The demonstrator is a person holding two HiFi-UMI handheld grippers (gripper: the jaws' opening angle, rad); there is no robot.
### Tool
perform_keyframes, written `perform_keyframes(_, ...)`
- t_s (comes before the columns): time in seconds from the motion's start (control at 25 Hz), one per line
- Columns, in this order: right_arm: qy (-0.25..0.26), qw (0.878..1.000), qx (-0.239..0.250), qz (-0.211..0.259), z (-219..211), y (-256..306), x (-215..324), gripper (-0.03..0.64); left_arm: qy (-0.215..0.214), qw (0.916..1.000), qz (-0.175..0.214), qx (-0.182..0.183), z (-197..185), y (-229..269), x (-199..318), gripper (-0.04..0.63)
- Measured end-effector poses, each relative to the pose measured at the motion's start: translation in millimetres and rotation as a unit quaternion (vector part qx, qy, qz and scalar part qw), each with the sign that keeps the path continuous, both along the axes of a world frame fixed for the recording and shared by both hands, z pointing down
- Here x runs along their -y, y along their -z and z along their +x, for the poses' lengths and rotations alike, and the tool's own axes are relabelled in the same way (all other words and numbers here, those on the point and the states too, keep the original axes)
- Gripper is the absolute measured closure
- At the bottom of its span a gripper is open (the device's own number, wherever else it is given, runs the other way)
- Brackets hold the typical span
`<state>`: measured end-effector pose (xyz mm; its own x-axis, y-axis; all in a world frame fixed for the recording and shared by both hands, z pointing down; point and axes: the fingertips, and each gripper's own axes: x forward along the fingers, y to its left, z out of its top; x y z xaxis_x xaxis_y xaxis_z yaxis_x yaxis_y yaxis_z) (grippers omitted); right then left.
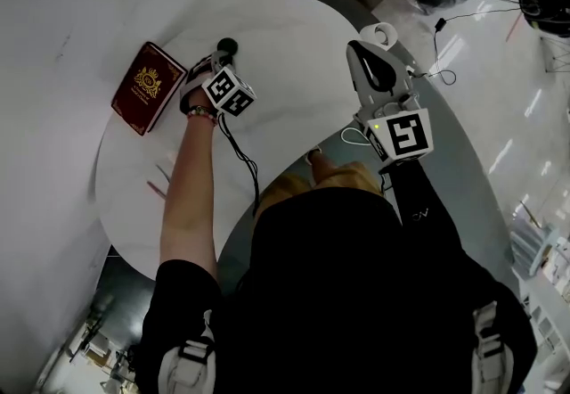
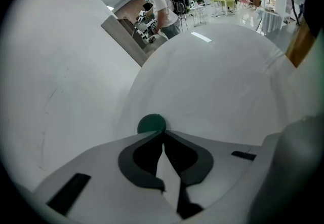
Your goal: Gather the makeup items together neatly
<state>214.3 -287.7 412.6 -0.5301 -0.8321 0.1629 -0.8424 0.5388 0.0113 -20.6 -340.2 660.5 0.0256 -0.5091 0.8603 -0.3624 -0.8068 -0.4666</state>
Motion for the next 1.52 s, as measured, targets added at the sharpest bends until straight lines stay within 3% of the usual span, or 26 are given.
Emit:
perform_keyframes(0.16, 0.007, 1.000, 0.002, 0.000, -6, 3, 1, 0.612, 0.014, 0.9989, 0.036, -0.028, 5, 27, 3, 0.578)
perform_keyframes(0.36, 0.020, 1.000, 0.017, 0.012, -24, 16, 3, 0.612, 0.060, 0.9918, 0.071, -0.088, 3, 71, -13, 0.578)
perform_keyframes(0.44, 0.035, 0.999, 0.022, 0.019, -35, 22, 2, 0.612, 0.088, 0.9849, 0.091, -0.119, 1, 94, -22, 0.578)
perform_keyframes(0.52, 0.050, 0.998, 0.022, 0.019, -47, 25, 0, 0.612, 0.128, 0.9715, 0.113, -0.164, -2, 122, -32, 0.578)
perform_keyframes(0.64, 0.085, 0.995, 0.037, 0.033, -79, 39, 0, 0.612, 0.195, 0.9388, 0.154, -0.238, -13, 165, -49, 0.578)
perform_keyframes(0.84, 0.160, 0.985, 0.040, 0.044, -133, 46, -12, 0.612, 0.262, 0.8787, 0.248, -0.313, -46, 233, -81, 0.578)
perform_keyframes(1.0, 0.216, 0.974, 0.044, 0.057, -174, 58, -25, 0.612, 0.316, 0.8125, 0.321, -0.370, -78, 277, -116, 0.578)
perform_keyframes(1.16, 0.272, 0.958, 0.060, 0.070, -216, 71, -45, 0.612, 0.365, 0.7497, 0.391, -0.390, -109, 311, -161, 0.578)
perform_keyframes(1.24, 0.297, 0.950, 0.066, 0.073, -234, 76, -56, 0.612, 0.375, 0.7317, 0.419, -0.386, -118, 322, -180, 0.578)
perform_keyframes(1.32, 0.319, 0.941, 0.082, 0.077, -252, 83, -66, 0.612, 0.380, 0.7210, 0.439, -0.379, -125, 328, -196, 0.578)
perform_keyframes(1.4, 0.336, 0.934, 0.094, 0.081, -267, 86, -73, 0.612, 0.387, 0.7125, 0.450, -0.374, -134, 330, -207, 0.578)
perform_keyframes(1.52, 0.353, 0.926, 0.103, 0.083, -285, 88, -81, 0.612, 0.404, 0.7068, 0.453, -0.363, -148, 329, -219, 0.578)
